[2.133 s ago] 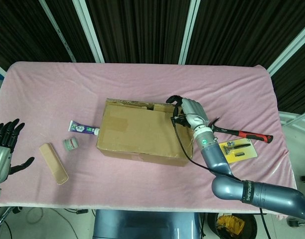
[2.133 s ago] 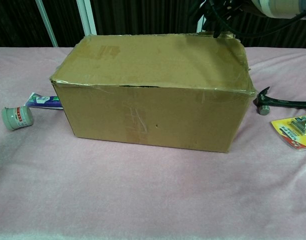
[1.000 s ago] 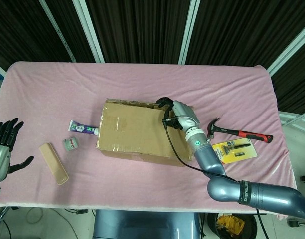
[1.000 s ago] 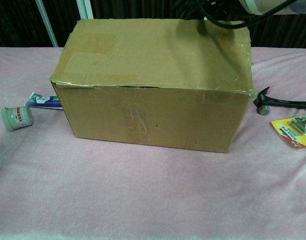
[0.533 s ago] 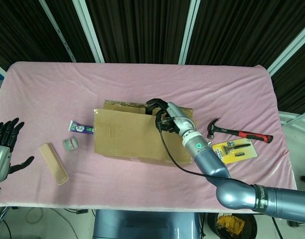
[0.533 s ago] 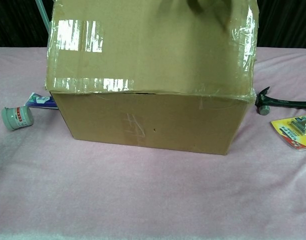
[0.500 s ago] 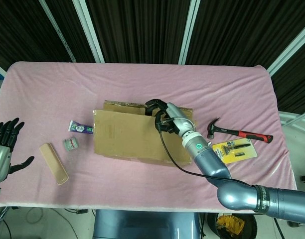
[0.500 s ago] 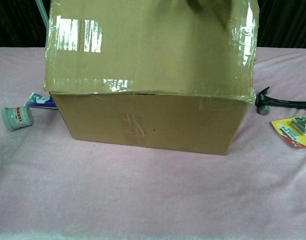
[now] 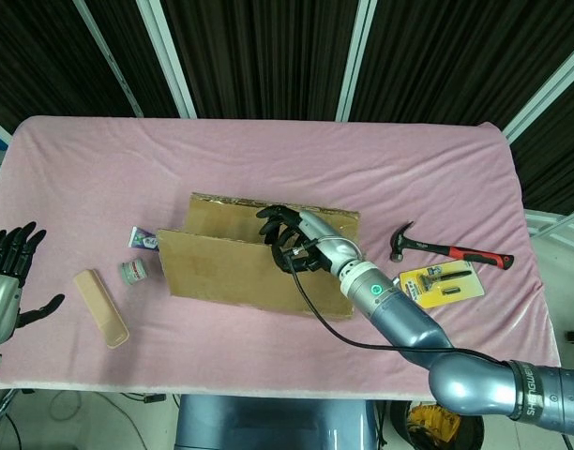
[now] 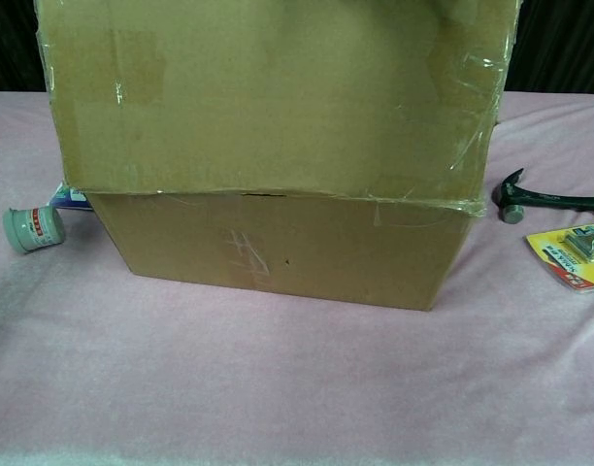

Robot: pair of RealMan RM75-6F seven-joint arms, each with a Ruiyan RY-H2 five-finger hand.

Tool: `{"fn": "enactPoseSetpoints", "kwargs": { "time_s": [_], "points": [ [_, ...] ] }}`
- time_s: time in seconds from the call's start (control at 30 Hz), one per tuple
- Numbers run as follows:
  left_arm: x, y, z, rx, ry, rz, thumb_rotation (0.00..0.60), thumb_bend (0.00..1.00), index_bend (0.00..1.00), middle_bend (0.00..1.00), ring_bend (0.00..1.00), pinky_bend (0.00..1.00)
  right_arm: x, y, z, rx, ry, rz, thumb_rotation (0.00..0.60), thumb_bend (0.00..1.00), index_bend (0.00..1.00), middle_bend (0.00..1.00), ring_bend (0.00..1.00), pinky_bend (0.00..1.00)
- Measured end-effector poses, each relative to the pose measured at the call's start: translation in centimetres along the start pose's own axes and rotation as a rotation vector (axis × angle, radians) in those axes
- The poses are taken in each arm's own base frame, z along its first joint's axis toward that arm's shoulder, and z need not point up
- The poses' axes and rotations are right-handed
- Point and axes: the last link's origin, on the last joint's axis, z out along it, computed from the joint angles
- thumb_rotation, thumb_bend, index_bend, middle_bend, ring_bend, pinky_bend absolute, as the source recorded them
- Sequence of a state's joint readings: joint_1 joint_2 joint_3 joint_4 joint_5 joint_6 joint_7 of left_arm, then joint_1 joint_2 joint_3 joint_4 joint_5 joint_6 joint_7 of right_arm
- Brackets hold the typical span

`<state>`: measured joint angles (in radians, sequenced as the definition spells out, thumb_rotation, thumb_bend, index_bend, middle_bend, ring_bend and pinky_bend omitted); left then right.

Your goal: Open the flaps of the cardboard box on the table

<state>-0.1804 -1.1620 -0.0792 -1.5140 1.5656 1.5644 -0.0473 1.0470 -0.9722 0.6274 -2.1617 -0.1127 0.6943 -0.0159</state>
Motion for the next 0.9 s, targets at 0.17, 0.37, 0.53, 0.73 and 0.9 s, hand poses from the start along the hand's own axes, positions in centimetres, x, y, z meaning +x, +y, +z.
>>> {"fn": "enactPoseSetpoints", "kwargs": {
  "time_s": [0.17, 0.37, 0.53, 0.73, 0.9],
  "points": [
    [0.0, -0.1, 0.0, 0.002, -0.001, 0.003, 0.6, 0.12, 0.0, 0.0, 0.0, 0.0, -0.1, -0.6, -0.7, 0.009, -0.034, 0.012, 0.6, 0.53, 0.18, 0.29, 0.39, 0.53],
    [-0.1, -0.1, 0.0, 0.002, -0.003, 0.006, 0.6, 0.12, 0.0, 0.0, 0.0, 0.0, -0.5, -1.3, -1.6, 0.019, -0.077, 0.021, 0.6, 0.53, 0.17, 0.28, 0.39, 0.53],
    [-0.1, 0.0, 0.0, 0.001, -0.005, 0.007, 0.6, 0.12, 0.0, 0.0, 0.0, 0.0, -1.5, -2.0, -2.8, 0.026, -0.164, -0.014, 0.6, 0.53, 0.15, 0.28, 0.39, 0.53],
    [-0.1, 0.0, 0.0, -0.001, -0.004, 0.008, 0.6, 0.12, 0.0, 0.0, 0.0, 0.0, -2.9, -2.2, -4.4, 0.014, -0.286, -0.054, 0.6, 0.53, 0.15, 0.28, 0.39, 0.53],
    [-0.1, -0.1, 0.0, 0.001, -0.003, 0.006, 0.6, 0.12, 0.0, 0.0, 0.0, 0.0, -3.5, -1.9, -5.1, 0.015, -0.318, -0.073, 0.6, 0.53, 0.15, 0.27, 0.38, 0.53]
  ]
}}
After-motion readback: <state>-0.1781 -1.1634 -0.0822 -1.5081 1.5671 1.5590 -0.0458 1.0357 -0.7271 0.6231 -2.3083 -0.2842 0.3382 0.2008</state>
